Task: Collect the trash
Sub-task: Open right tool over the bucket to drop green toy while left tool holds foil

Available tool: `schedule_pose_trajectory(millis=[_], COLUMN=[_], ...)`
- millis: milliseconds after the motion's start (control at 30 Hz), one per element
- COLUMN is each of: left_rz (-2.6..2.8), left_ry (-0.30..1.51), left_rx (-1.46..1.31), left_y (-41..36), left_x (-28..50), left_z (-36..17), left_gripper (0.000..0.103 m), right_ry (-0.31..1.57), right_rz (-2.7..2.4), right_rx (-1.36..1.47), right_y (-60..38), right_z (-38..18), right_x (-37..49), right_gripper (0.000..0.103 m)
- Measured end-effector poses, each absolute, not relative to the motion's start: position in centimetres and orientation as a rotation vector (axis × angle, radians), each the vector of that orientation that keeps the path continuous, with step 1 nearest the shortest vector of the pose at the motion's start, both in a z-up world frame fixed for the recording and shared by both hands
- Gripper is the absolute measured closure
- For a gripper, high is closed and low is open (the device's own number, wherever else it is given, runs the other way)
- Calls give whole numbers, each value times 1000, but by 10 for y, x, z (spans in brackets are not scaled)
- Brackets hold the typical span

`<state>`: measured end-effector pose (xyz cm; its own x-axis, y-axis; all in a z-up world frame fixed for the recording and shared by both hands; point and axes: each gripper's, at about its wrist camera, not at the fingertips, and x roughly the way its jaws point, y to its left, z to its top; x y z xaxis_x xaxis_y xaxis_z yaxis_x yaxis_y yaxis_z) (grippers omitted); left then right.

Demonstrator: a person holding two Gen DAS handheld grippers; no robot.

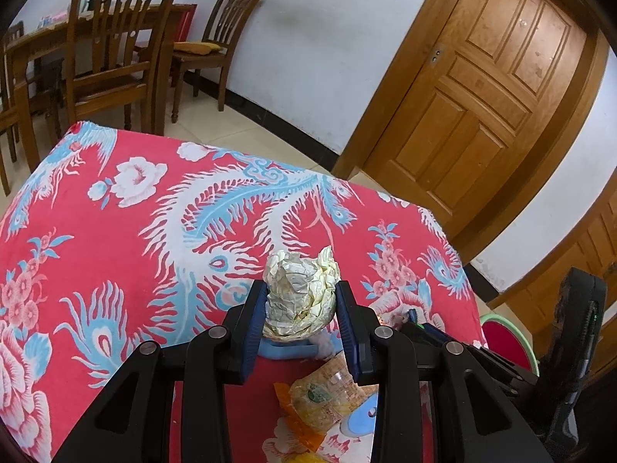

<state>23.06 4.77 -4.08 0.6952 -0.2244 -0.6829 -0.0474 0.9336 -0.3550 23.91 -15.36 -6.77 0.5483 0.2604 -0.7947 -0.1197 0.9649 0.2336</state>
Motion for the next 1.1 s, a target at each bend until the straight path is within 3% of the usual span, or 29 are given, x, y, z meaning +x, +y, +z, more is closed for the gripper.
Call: schedule_pose_trajectory(millis=[1100], left_rz=[-229], left_ry=[758], left_rx=[-287], left_y=[-22], left_x=[175], left_z=[8], left_gripper=[67], right_ry=[804], right_rz=[115], right_rx=[324], right_y=[-278], right_z=[4], right_x=[131], right_gripper=[78])
